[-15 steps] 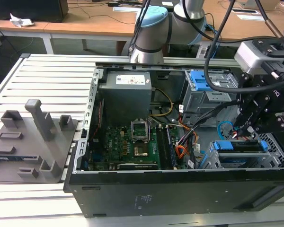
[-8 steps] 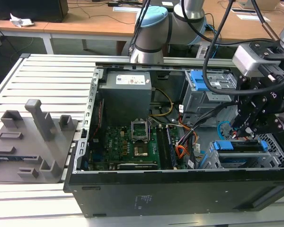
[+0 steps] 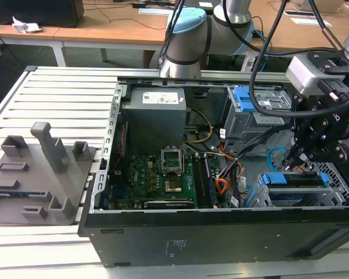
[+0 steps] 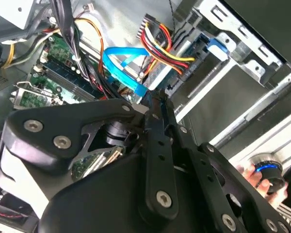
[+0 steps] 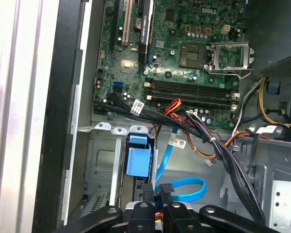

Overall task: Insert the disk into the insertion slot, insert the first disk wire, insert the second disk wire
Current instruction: 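Insert the second disk wire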

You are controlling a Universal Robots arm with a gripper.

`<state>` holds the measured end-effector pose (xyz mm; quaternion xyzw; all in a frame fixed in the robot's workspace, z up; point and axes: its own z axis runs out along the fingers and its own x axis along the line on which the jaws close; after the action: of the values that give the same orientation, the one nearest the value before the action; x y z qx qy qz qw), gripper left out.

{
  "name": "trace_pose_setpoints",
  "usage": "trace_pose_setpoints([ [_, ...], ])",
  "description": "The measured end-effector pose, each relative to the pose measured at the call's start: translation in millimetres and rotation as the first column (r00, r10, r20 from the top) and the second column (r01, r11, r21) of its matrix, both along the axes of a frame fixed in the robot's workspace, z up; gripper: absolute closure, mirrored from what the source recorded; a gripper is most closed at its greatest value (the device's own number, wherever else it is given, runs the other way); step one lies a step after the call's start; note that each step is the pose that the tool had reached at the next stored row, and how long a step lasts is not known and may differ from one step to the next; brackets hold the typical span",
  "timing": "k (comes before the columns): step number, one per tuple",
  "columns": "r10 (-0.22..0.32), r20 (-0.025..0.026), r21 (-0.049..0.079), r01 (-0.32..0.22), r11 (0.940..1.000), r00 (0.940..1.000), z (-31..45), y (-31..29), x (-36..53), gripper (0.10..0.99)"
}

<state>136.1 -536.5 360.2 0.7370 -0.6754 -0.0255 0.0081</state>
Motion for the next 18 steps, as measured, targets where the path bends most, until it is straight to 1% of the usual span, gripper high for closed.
trace_pose_setpoints([
  [2,0.0,0.0,-0.004,0.0,1.0,1.0,-1.9,-10.5,0.4,0.925],
  [3,-0.003,-0.0002,-0.003,0.003,1.0,1.0,-6.7,-11.7,3.4,0.925],
  [4,-0.009,-0.0002,-0.003,0.009,1.0,1.0,-10.3,-11.7,6.2,0.925],
  [6,-0.026,-0.0002,-0.003,0.026,0.9997,0.9997,-13.5,-11.7,9.9,0.925],
  [13,-0.059,-0.0002,-0.003,0.059,0.9983,0.9983,-15.0,-8.9,10.9,0.925],
  [15,-0.062,-0.0002,-0.003,0.062,0.9981,0.9981,-15.3,-8.5,11.1,0.925],
  [18,-0.062,-0.0003,-0.003,0.062,0.9981,0.9981,-17.9,-8.5,12.1,0.925],
])
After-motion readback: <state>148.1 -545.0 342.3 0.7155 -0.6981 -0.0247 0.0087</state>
